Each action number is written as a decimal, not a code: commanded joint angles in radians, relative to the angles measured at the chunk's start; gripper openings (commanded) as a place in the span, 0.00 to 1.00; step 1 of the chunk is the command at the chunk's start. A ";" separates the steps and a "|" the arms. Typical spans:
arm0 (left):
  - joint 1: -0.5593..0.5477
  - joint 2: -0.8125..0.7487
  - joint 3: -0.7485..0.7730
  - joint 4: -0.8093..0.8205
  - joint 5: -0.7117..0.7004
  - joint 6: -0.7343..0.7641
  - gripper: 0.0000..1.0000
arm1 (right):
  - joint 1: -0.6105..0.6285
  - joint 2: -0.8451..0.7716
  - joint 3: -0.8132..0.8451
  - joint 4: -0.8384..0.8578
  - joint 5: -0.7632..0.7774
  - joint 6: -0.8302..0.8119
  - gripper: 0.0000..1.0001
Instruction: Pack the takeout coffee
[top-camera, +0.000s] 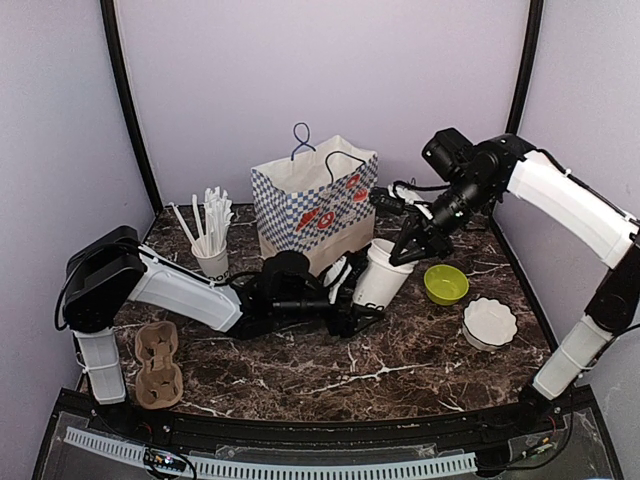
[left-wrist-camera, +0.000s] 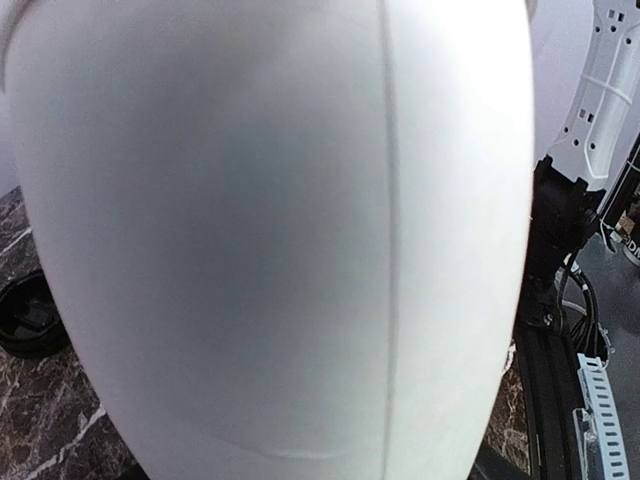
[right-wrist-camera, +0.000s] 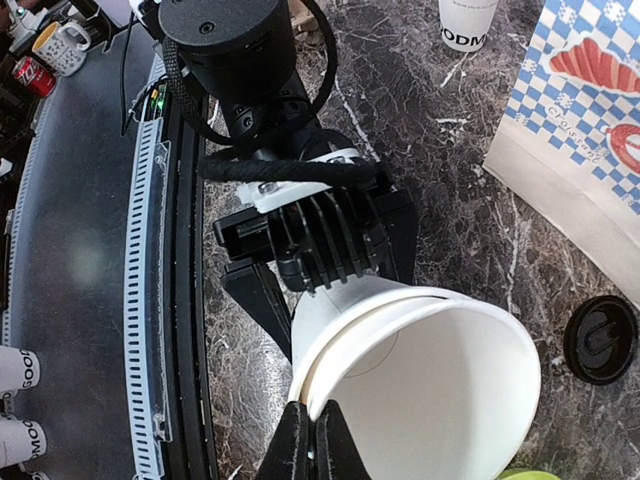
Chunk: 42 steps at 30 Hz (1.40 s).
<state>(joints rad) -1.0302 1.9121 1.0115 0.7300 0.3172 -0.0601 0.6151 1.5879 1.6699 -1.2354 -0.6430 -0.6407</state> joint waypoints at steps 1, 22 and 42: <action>-0.008 -0.013 -0.058 -0.046 0.088 0.030 0.59 | -0.023 -0.026 0.130 -0.021 0.023 -0.060 0.00; -0.005 -0.076 -0.097 -0.062 0.060 0.016 0.60 | -0.225 -0.028 0.188 0.146 0.260 0.037 0.00; -0.007 -0.233 -0.127 -0.114 0.074 0.007 0.61 | -0.511 0.331 0.083 0.345 0.677 0.133 0.00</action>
<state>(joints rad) -1.0317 1.7329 0.8944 0.6334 0.3790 -0.0536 0.1493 1.8652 1.7039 -0.8852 0.0277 -0.5350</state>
